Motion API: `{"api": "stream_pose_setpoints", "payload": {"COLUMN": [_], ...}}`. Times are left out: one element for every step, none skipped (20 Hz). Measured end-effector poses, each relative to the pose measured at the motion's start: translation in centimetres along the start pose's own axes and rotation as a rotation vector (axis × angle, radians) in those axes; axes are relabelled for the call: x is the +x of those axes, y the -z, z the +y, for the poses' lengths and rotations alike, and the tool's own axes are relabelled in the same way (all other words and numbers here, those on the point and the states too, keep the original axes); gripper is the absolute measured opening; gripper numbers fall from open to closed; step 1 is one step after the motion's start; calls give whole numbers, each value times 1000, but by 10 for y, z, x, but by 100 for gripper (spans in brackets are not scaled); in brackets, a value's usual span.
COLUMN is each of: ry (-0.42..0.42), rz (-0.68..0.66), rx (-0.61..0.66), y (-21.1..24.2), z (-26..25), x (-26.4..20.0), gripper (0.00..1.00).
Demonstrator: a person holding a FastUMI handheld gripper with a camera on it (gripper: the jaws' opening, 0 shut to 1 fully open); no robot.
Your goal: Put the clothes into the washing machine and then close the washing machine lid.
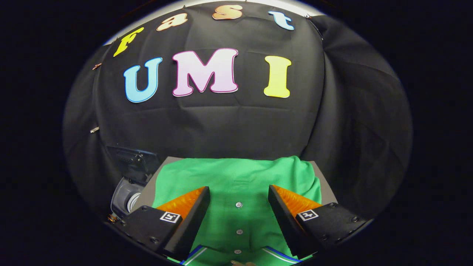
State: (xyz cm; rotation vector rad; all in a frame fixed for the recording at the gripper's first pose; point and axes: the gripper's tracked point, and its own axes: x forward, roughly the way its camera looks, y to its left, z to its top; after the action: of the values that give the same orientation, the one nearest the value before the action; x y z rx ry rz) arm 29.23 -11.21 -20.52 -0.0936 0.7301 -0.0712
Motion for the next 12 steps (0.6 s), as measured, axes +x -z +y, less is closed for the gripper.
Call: {"api": "stream_pose_setpoints", "payload": {"ry": [8, 16, 17, 14, 12, 13, 15, 18, 22, 23, 25, 26], "rz": [13, 28, 48, 70, 86, 98, 108, 106, 113, 122, 126, 135], "rx": [1, 2, 5, 11, 16, 20, 23, 25, 22, 16, 15, 14], "y": [2, 6, 10, 16, 19, 21, 22, 21, 24, 25, 24, 26], "z": [-2, -5, -6, -7, -7, -8, -9, -9, -11, -10, -11, -11], "x": [3, 7, 10, 14, 17, 21, 22, 24, 23, 22, 22, 23], "gripper": [99, 99, 99, 99, 99, 100, 100, 99, 99, 99, 99, 99]}}
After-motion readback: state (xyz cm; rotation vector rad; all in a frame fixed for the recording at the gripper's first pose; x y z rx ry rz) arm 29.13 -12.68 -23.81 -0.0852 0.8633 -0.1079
